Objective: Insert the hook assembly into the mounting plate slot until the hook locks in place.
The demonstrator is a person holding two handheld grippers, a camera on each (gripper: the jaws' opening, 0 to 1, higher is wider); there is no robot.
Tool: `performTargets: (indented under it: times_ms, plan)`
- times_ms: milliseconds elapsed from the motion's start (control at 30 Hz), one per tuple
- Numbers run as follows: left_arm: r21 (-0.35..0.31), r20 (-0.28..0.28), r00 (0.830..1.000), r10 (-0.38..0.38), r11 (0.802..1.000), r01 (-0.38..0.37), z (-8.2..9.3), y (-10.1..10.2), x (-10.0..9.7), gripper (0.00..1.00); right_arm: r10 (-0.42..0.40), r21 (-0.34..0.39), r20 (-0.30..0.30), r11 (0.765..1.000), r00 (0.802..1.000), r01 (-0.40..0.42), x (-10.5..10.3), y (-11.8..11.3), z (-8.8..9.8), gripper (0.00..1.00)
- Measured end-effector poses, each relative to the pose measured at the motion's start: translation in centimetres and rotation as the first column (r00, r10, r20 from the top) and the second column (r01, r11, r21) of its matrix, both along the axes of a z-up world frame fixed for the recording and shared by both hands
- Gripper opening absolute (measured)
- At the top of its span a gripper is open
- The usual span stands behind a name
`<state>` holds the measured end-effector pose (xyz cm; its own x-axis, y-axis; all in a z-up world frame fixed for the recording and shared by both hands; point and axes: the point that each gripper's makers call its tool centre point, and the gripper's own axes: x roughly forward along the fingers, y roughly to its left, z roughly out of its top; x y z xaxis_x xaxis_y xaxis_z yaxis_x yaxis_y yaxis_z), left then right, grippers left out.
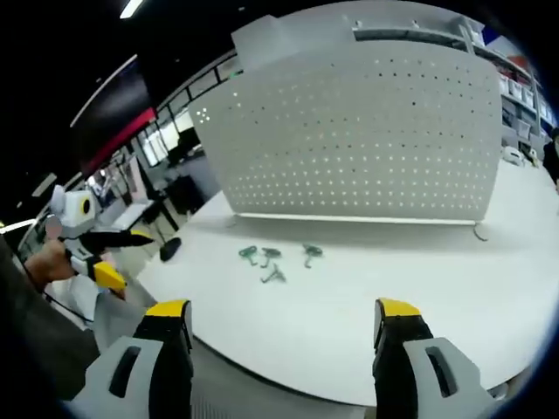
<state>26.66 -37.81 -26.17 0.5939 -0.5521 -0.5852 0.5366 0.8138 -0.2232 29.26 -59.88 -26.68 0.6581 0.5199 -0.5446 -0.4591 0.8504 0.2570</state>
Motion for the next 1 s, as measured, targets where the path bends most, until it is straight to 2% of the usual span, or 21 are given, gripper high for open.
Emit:
performTargets:
  times_ms: [567, 1000]
  plan:
    - [0.004, -0.009, 1.0, 0.028, 1.0, -0.028, -0.35, 0.6, -0.03, 0.98, 0.024, -0.003, -0.007, 1.0, 1.0, -0.024, 0.44, 0.37, -0.28, 0.87]
    - [0.01, -0.009, 1.0, 0.024, 1.0, -0.024, -0.37, 0.17, -0.13, 0.98, 0.019, 0.0, -0.011, 1.0, 1.0, -0.019, 0.53, -0.18, -0.41, 0.86]
